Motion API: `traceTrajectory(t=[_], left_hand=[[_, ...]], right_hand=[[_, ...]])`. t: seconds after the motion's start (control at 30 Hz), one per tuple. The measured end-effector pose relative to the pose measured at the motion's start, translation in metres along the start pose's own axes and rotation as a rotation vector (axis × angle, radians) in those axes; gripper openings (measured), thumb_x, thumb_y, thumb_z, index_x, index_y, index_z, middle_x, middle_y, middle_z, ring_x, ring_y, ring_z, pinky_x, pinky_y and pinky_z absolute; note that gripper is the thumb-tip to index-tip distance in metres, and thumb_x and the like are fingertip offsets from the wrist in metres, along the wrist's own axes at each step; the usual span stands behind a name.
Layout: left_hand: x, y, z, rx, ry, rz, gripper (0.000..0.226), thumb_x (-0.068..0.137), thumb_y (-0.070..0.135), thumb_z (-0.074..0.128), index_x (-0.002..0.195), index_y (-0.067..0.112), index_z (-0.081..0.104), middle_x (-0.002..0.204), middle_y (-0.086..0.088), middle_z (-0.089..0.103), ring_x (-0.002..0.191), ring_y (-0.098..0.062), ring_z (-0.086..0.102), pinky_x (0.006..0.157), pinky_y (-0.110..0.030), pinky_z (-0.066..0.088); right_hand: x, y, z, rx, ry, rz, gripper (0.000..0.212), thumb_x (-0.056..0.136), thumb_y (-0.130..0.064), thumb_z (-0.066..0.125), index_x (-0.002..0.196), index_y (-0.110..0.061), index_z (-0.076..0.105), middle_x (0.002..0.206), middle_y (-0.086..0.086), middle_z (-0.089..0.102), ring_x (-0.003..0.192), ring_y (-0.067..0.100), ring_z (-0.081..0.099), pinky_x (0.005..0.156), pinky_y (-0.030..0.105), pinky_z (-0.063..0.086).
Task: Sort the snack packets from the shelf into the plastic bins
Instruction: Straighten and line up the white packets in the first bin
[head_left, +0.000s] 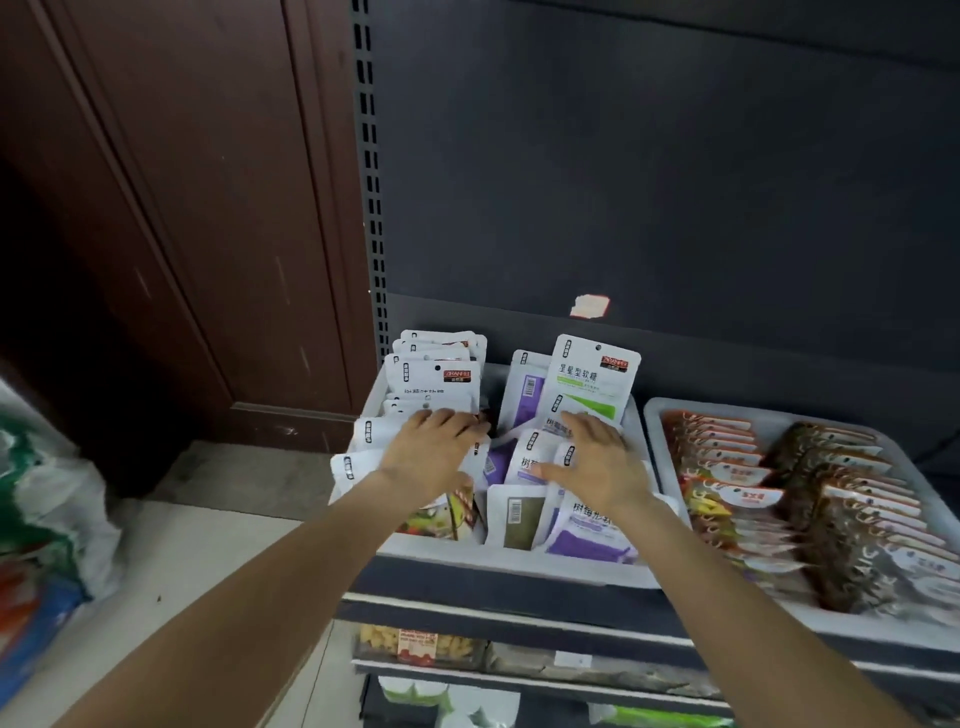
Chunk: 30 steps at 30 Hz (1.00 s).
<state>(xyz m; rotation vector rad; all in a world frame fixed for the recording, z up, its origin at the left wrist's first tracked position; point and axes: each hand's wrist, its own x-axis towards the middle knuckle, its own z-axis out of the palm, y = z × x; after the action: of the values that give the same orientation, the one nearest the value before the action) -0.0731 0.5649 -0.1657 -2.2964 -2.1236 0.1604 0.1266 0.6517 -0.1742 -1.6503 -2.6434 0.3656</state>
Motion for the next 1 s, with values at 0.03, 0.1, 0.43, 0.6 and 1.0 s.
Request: traceTrajectory(t=[0.03, 0.1, 0.43, 0.6, 1.0], left_hand=[[0.001, 0.001, 0.004, -0.001, 0.003, -0.021, 0.069, 0.091, 0.043, 0.054, 0.148, 0.026, 0.021, 0.153, 0.004, 0.025, 0.139, -0.019, 0.025, 0.113, -0.035, 0.018], [0.004, 0.006, 0.009, -0.023, -0.003, -0.066, 0.069, 0.09, 0.043, 0.056, 0.147, 0.028, 0.022, 0.152, 0.006, 0.026, 0.139, -0.018, 0.025, 0.113, -0.034, 0.019], [0.014, 0.01, 0.027, -0.144, 0.055, -0.218, 0.067, 0.089, 0.056, 0.047, 0.147, 0.033, 0.023, 0.158, 0.009, 0.012, 0.146, -0.014, 0.005, 0.116, -0.039, 0.006], [0.017, 0.011, 0.037, -0.056, 0.046, -0.241, 0.07, 0.089, 0.056, 0.046, 0.148, 0.034, 0.017, 0.159, 0.009, 0.003, 0.147, -0.017, 0.002, 0.116, -0.044, 0.008], [0.016, 0.007, 0.041, -0.017, 0.029, -0.289, 0.059, 0.094, 0.049, 0.042, 0.147, 0.035, 0.019, 0.159, 0.011, 0.003, 0.147, -0.018, 0.003, 0.115, -0.046, 0.013]], right_hand=[[0.004, 0.003, 0.002, 0.003, -0.005, -0.005, 0.088, 0.081, -0.065, 0.054, 0.15, -0.026, 0.015, 0.158, -0.002, 0.016, 0.145, 0.018, 0.013, 0.117, 0.038, 0.017], [0.011, 0.005, 0.008, -0.021, -0.025, -0.018, 0.093, 0.082, -0.066, 0.053, 0.151, -0.025, 0.007, 0.159, -0.001, 0.006, 0.147, 0.018, 0.004, 0.119, 0.041, 0.012], [0.039, 0.004, 0.007, -0.006, -0.013, -0.183, 0.082, 0.082, -0.065, 0.053, 0.147, -0.029, 0.018, 0.148, 0.002, 0.024, 0.139, 0.024, 0.02, 0.112, 0.042, 0.025], [0.054, -0.013, 0.007, -0.103, -0.202, -0.449, 0.08, 0.086, -0.058, 0.054, 0.15, -0.031, 0.015, 0.158, -0.001, 0.017, 0.146, 0.015, 0.009, 0.118, 0.04, -0.004], [0.048, -0.01, 0.005, -0.502, -0.073, -0.224, 0.023, 0.087, -0.025, 0.061, 0.11, -0.026, 0.063, 0.111, 0.002, 0.061, 0.119, 0.023, 0.046, 0.115, 0.052, -0.007]])
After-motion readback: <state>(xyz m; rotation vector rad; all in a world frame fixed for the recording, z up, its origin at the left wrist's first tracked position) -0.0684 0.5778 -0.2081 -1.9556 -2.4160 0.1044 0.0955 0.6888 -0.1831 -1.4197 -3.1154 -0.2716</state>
